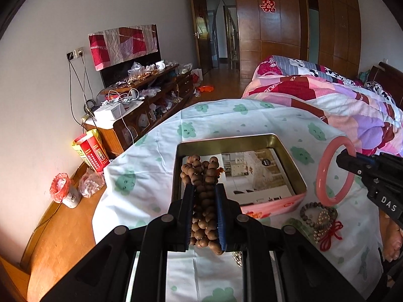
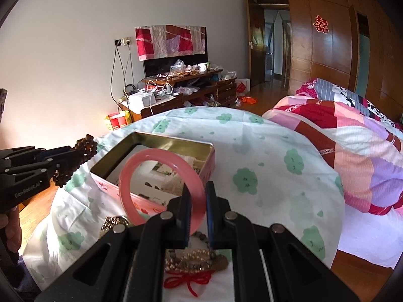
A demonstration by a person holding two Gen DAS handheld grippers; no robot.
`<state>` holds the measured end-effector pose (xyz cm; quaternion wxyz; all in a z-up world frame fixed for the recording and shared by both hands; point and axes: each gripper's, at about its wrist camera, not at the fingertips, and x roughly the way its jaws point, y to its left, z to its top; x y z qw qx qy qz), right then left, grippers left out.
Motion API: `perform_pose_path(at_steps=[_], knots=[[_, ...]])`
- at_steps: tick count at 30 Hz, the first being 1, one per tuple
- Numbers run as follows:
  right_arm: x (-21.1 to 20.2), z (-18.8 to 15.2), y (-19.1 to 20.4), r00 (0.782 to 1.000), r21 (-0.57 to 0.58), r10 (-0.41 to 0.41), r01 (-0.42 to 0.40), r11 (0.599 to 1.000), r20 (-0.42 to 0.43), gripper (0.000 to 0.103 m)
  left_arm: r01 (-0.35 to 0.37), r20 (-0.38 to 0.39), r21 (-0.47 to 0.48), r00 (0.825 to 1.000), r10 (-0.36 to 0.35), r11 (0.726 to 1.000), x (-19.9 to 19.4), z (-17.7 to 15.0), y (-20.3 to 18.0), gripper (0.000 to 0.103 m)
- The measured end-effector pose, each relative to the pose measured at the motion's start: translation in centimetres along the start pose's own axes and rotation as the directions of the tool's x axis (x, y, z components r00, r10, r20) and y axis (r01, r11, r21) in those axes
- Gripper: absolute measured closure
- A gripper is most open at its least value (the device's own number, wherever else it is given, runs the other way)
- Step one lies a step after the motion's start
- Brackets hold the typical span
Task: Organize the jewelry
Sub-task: 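Lift the bead strand with the left tool while the right tool carries the pink bangle over the tin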
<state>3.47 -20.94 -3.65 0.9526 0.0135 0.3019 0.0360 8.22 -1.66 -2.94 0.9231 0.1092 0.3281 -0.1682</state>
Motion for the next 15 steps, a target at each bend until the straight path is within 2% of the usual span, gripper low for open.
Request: perform_pose_path(at_steps=[7,15], knots=[[1.5,1.4,0.3,1.000,-0.026,0.006,-0.007,1.000,-0.021,0.091,-0.013,-0.003,0.017,1.000,0.013,1.000,1.6,1.2,0.4,0.087],[4.6,3.4,0.3,0.998,-0.036,-0.001,-0.001,0.999,-0.059,0.091,-0.046,-0.033,0.041,0.998,0.047,0.998,5.0,2.9,0.4,0.087]])
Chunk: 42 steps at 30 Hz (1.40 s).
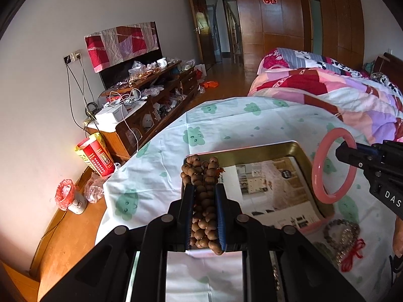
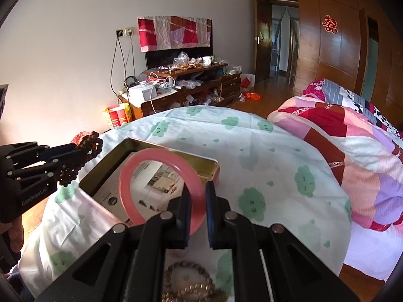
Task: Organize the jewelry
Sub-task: 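Lift the bead strand with the left tool while the right tool carries the pink bangle over the tin, then open the left tool to drop the bead strand into the tin while the right tool releases the bangle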
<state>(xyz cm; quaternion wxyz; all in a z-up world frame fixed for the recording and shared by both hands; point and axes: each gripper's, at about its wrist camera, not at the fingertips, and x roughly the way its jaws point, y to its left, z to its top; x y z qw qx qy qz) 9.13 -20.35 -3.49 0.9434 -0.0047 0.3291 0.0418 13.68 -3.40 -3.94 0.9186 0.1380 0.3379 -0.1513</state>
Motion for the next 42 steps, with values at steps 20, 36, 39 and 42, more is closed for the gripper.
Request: perform_pose_path(at_steps=[20,36,39,42], knots=[[7.1,3.0,0.1,0.995,-0.028,-0.032,0.029,0.999,-0.094,0.091,-0.047,-0.064,0.047,0.997,0.050,0.998,6.2,2.4,-0.5,0.087],[9.8,2.2,0.7,0.986,-0.068,-0.054,0.044,0.997,-0.155,0.091,-0.040,-0.114,0.072,0.992,0.048,0.997,8.7,1.9,-1.0,0.087],[10.1,2.0,0.7,0.985,-0.074,-0.064,0.053,0.996,-0.160,0.091,-0.037,-0.123,0.076,0.991,0.047,0.996,9.0,1.7,-1.1,0.087],[10.4,1.9,0.5,0.984,-0.071,-0.066,0.055,0.996,-0.167,0.091,-0.036,-0.128,0.074,0.991,0.045,0.997,9.3,1.5,-1.1,0.085]])
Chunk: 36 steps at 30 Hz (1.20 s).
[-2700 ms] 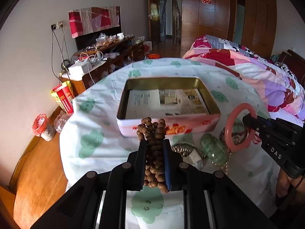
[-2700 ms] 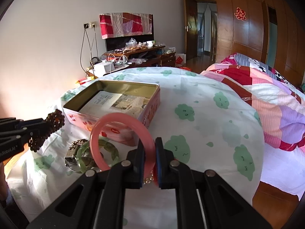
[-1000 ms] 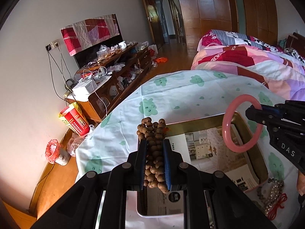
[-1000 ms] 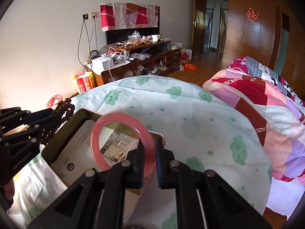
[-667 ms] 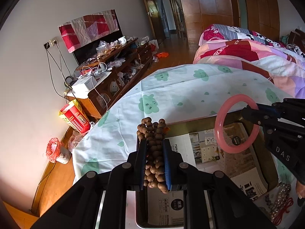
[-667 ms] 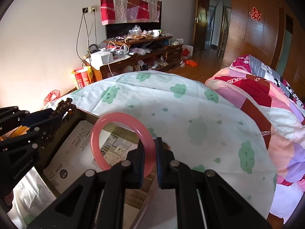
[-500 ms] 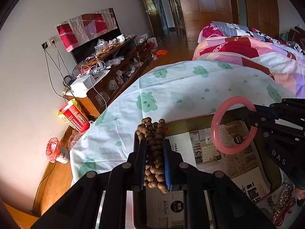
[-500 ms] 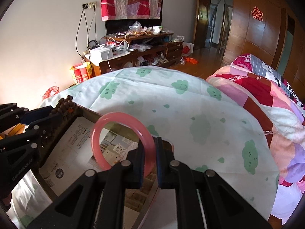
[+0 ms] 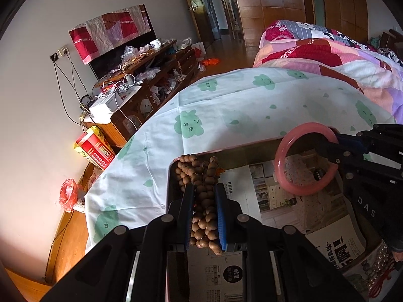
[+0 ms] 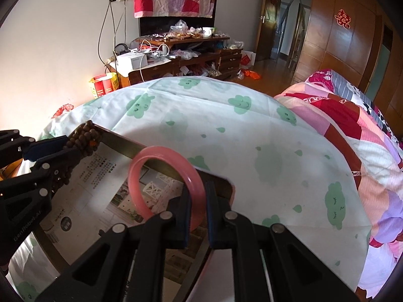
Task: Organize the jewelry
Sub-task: 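Open the left tool to drop the bead strand into the tin while the right tool releases the bangle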
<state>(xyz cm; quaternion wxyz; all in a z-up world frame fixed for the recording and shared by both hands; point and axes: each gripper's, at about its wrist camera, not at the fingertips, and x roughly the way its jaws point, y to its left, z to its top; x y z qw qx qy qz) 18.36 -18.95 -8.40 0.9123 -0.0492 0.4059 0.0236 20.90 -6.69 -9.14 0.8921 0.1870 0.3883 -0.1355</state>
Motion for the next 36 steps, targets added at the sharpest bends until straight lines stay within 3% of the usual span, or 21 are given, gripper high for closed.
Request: perform_pose_path(at_steps=[6,7,8,10,12,20,23,28,36], knots=[[0.2,0.0,-0.2,1.000,0.005,0.001,-0.001,1.000,0.000,0.090,0.005,0.000,-0.013,1.000,-0.005,1.000,0.0,0.0,0.4,0.082],[0.1,0.0,-0.2,1.000,0.009,0.007,-0.007,1.000,0.002,0.088,-0.006,0.005,-0.021,1.000,0.007,1.000,-0.2,0.0,0.7,0.071],[0.1,0.0,-0.3,1.000,0.014,0.018,-0.018,1.000,0.003,0.087,-0.030,0.015,-0.032,0.999,0.031,0.999,-0.6,0.1,1.1,0.049],[-0.1,-0.1,-0.4,1.000,0.018,0.023,-0.023,1.000,0.009,0.077,-0.051,0.063,-0.050,0.997,0.054,0.997,-1.6,0.1,1.8,0.025],[-0.5,-0.2,-0.4,0.999,0.025,0.037,-0.038,0.999,0.023,0.066,-0.047,0.106,-0.063,0.993,0.053,0.997,-2.9,-0.1,2.7,0.024],[-2.2,-0.9,-0.7,0.997,0.058,0.059,-0.063,0.996,0.058,0.064,-0.121,0.080,-0.150,0.988,0.134,0.981,-4.4,-2.4,6.4,0.024],[-2.9,-1.4,-0.7,0.998,0.060,0.032,-0.035,0.998,0.057,0.054,-0.105,0.067,-0.193,0.991,0.119,0.976,-4.6,-3.7,7.2,0.024],[-3.4,-2.6,-0.9,0.998,0.080,0.038,-0.042,0.996,0.052,0.054,-0.113,0.039,-0.180,0.992,0.122,0.977,-4.4,-5.6,6.3,0.024],[-4.7,-4.3,-0.9,0.997,0.097,0.048,-0.054,0.994,0.058,0.054,-0.070,0.040,-0.194,0.996,0.079,0.978,-5.4,-6.8,5.1,0.024]])
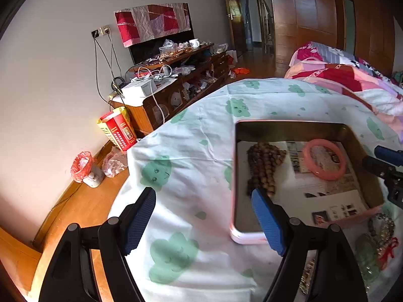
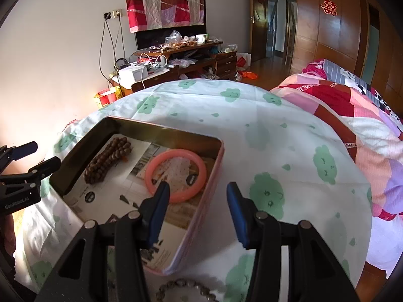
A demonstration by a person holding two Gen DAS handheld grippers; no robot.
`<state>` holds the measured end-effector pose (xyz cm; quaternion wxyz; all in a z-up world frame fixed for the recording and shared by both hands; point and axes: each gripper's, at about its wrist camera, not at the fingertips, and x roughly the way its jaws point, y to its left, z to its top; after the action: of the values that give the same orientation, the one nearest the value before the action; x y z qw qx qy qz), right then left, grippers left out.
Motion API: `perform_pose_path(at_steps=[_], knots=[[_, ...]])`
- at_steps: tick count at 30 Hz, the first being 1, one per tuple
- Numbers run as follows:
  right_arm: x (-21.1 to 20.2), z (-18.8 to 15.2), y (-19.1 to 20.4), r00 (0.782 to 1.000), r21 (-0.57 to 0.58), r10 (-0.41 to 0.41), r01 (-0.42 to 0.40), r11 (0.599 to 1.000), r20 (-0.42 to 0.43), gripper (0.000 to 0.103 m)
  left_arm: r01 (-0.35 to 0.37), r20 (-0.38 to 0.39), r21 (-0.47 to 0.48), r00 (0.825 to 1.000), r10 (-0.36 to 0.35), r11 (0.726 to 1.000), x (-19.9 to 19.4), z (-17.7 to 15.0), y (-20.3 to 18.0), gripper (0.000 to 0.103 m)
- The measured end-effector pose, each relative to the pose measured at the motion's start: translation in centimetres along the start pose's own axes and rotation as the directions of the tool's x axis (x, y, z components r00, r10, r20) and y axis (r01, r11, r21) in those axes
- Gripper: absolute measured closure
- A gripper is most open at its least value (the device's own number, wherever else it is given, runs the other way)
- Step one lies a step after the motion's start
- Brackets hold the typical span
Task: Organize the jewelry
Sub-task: 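Open the left tool to drop the bead strand into the tin while the right tool releases the bangle, then grasp the silver wristwatch with the left tool while the right tool grasps a dark bead bracelet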
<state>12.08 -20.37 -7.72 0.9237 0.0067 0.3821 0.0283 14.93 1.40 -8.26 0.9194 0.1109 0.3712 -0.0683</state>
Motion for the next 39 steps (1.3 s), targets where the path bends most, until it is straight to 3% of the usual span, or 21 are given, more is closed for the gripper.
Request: perform_pose_path(at_steps=[2,13,23,30,39], knots=[[-0.6,-0.5,-0.1,1.000,0.003,-0.004,0.004,1.000,0.003,0.054,-0.013,-0.005,-0.003,1.000,0.013,1.000,-0.5,-0.5,-0.4,0.024],[-3.5,-4.0,-1.1,1.000,0.071,0.008,-0.009,0.997,0.017,0.053,0.054,-0.051,-0.028,0.997,-0.056,0.998,-3.8,-4.0,-2.5,0.024],[-6.4,-6.2,-1.8,0.998,0.079,-0.033,0.029,0.996,0.050,0.053,0.083,-0.058,0.049,0.995,-0.080,0.995,-5.5,-7.5,-5.3,0.024],[-7.0,-8.4,-3.1,0.997,0.096,-0.077,0.075,0.993,0.020,0.053,0.100,-0.006,0.096,0.995,-0.100,0.990,-7.3,-7.6,-6.9,0.024],[-6.6,-9.2,-2.1,0.999,0.072,-0.053,0.052,0.996,0.006,0.053,0.153,-0.050,0.157,0.988,-0.147,0.976,-6.1,-8.2,-9.2,0.024]])
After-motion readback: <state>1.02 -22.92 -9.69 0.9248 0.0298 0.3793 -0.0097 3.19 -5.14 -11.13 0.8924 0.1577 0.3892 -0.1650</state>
